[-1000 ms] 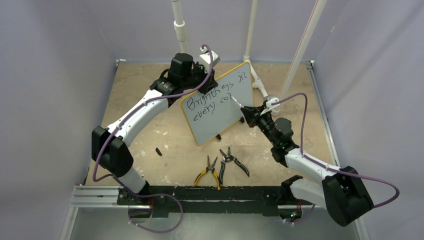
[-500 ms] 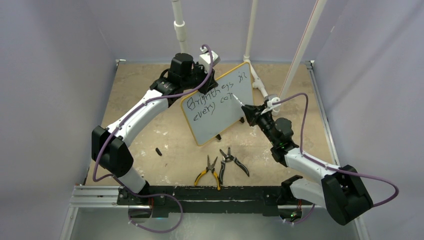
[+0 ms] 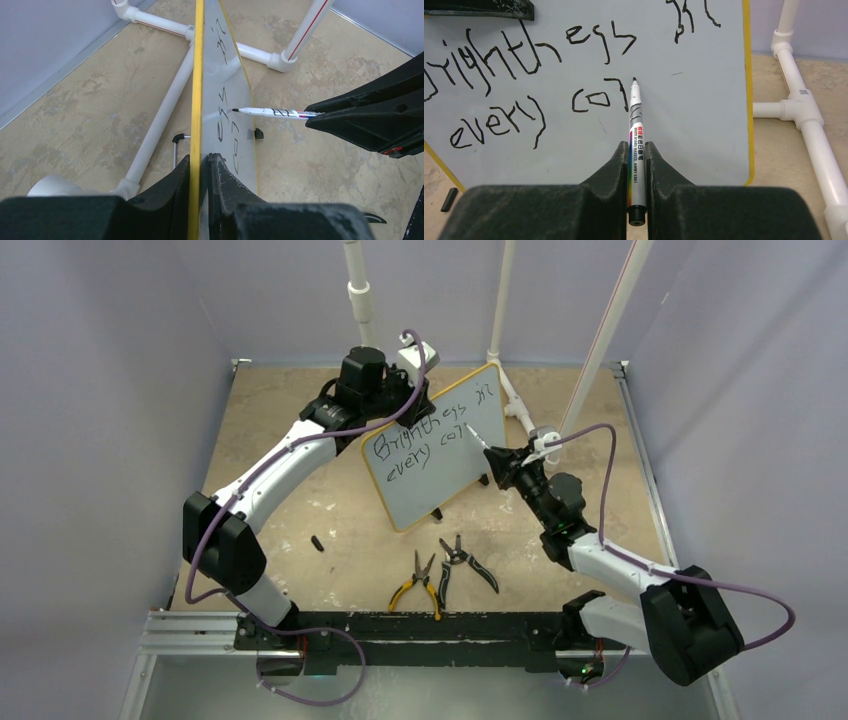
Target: Write a sentence on the whiteboard
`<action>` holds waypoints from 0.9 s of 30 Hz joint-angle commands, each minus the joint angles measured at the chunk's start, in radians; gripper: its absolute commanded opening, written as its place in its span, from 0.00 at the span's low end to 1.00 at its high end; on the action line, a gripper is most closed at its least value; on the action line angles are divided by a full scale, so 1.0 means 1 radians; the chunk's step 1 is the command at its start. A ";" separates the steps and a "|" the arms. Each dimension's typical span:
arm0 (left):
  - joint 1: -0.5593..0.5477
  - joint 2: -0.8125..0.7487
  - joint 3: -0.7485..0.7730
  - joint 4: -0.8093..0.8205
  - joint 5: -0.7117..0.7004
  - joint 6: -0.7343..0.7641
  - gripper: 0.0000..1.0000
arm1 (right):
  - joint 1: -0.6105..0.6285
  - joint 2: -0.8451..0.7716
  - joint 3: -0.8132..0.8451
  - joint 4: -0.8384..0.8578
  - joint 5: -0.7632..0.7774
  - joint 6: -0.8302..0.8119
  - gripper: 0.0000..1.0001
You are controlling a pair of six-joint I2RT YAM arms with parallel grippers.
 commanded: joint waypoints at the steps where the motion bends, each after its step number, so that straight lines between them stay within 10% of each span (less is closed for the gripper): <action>1: 0.003 -0.034 -0.009 0.031 -0.026 0.025 0.00 | -0.001 0.025 0.046 0.049 -0.045 -0.007 0.00; 27: 0.004 -0.033 -0.008 0.035 -0.025 0.024 0.00 | 0.026 -0.032 -0.021 -0.022 -0.013 -0.012 0.00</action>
